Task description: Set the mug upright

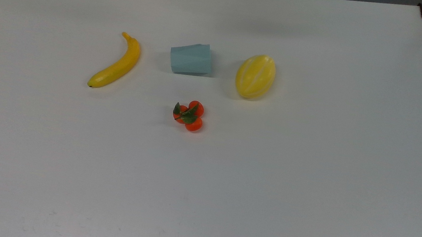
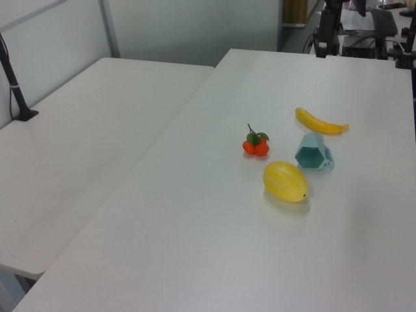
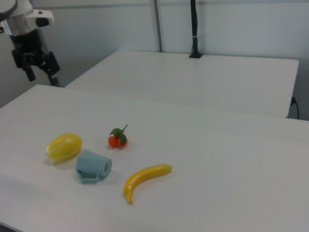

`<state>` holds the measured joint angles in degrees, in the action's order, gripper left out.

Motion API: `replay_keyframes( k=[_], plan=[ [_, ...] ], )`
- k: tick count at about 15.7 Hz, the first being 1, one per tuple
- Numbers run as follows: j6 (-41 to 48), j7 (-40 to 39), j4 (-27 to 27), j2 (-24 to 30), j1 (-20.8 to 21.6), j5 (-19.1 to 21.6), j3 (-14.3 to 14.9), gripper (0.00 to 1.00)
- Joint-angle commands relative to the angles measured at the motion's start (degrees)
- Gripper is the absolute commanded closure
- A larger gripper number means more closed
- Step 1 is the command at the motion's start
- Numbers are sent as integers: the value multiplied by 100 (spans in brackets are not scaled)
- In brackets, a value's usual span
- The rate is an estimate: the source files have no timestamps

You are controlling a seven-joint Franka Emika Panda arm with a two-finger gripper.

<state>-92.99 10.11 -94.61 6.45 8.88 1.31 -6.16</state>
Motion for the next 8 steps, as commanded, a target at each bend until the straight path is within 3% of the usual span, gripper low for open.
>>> replay_keyframes(
  k=[1, 3, 8],
  plan=[
    [290, 457, -188, 32, 43, -525, -657, 1],
    [186, 466, -539, 40, 43, -623, -886, 3],
    [-587, 737, -1620, 137, 52, -1299, -1326, 0]
  ],
)
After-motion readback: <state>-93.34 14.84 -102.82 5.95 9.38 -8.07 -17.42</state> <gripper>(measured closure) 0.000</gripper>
